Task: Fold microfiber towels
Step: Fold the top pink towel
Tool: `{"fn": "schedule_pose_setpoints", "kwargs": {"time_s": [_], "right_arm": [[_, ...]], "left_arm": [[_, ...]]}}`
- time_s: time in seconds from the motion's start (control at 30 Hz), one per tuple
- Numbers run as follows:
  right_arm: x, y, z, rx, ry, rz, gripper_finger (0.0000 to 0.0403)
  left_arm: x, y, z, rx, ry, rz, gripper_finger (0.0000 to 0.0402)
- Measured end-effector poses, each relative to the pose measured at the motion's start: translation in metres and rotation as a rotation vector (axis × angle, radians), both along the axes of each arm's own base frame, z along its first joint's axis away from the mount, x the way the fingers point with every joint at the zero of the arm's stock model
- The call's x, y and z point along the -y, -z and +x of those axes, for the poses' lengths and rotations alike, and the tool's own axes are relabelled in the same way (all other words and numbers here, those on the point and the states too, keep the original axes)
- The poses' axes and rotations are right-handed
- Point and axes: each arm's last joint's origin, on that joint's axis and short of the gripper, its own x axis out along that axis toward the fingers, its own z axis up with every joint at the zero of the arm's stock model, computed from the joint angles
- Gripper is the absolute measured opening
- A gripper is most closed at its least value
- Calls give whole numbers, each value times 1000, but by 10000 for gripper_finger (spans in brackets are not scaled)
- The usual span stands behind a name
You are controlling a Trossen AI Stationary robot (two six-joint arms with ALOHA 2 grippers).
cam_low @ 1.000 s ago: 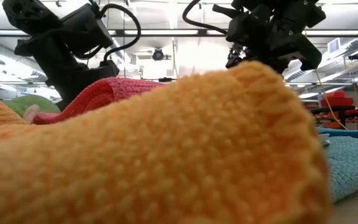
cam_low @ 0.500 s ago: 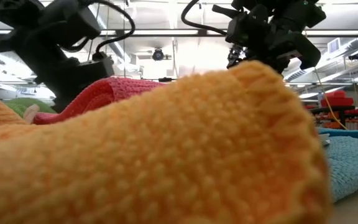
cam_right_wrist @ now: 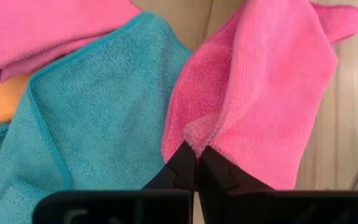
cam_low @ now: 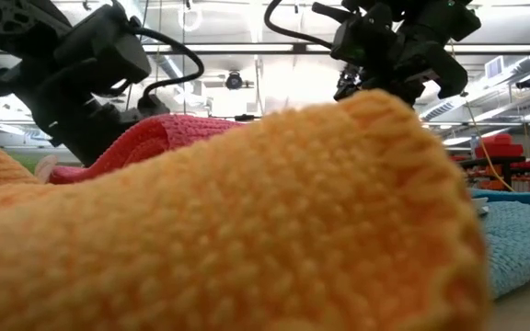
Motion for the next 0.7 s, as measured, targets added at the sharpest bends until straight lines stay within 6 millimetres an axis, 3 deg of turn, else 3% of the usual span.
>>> {"fn": "schedule_pose_setpoints", "kwargs": {"time_s": [0.23, 0.43, 0.7], "right_arm": [[-2, 2, 1, -14, -9, 74, 13], [-11, 21, 6, -86, -16, 127, 25], [-13, 37, 11, -114, 43, 83, 104]], "left_arm": [[-4, 3, 4, -4, 9, 7, 172], [-7, 3, 6, 1, 1, -1, 151], [-7, 3, 5, 0, -1, -6, 119]]}}
